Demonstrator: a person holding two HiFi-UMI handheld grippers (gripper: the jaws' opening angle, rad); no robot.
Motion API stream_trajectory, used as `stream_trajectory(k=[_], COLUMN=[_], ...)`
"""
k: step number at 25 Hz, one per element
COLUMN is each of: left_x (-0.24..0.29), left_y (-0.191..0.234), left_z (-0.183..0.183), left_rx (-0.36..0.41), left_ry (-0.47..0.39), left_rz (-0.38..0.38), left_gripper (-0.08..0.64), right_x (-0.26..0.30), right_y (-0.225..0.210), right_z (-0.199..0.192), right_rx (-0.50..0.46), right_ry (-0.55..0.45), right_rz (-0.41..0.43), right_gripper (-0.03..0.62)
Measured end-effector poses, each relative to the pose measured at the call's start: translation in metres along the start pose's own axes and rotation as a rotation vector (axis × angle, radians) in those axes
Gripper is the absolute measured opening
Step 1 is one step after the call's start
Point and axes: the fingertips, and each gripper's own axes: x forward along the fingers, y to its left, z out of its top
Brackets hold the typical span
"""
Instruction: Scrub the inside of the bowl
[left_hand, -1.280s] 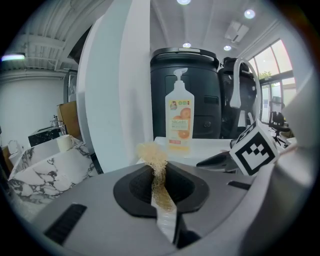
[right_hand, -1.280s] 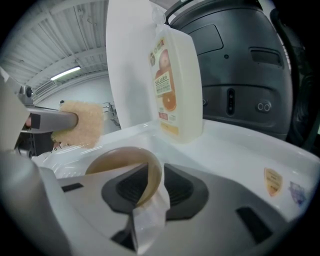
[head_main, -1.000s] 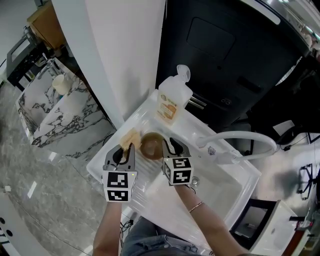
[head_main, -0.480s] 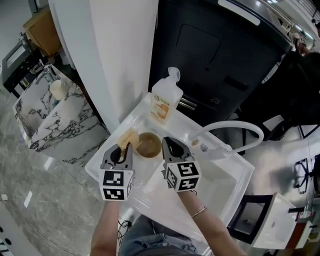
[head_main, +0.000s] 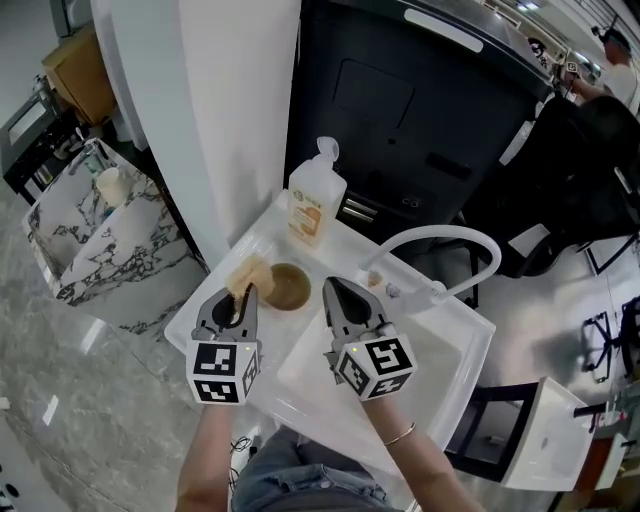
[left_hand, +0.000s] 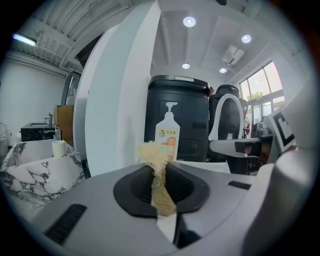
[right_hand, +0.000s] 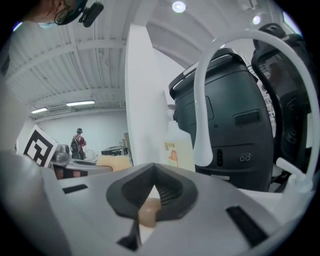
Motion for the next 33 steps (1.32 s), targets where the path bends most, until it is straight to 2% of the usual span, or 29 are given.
stream_trajectory(k=[4,11,33], left_x=[-0.015,-0.044,-0.125], left_y=[-0.008,-0.028,-0.078], left_z=[0.009,0.013,0.015], left_rx=[-0.004,-0.018,0.007], left_ry=[-0.025,-0.048,-0.107], left_rz=[-0.004,0.007,0.088], left_gripper=[0.044,0.044,0.044], right_x=[-0.016,-0.049,-0.130], right_y=[0.008,0.017,0.046], right_z=[0.010,0.021,0.033], right_rx=[0.037,0.041,-0.018], right_ry=[-0.028,-0.058,-0.129], right_rz=[0.038,0.082,0.162], right_gripper=[0.011,0.009,0.009])
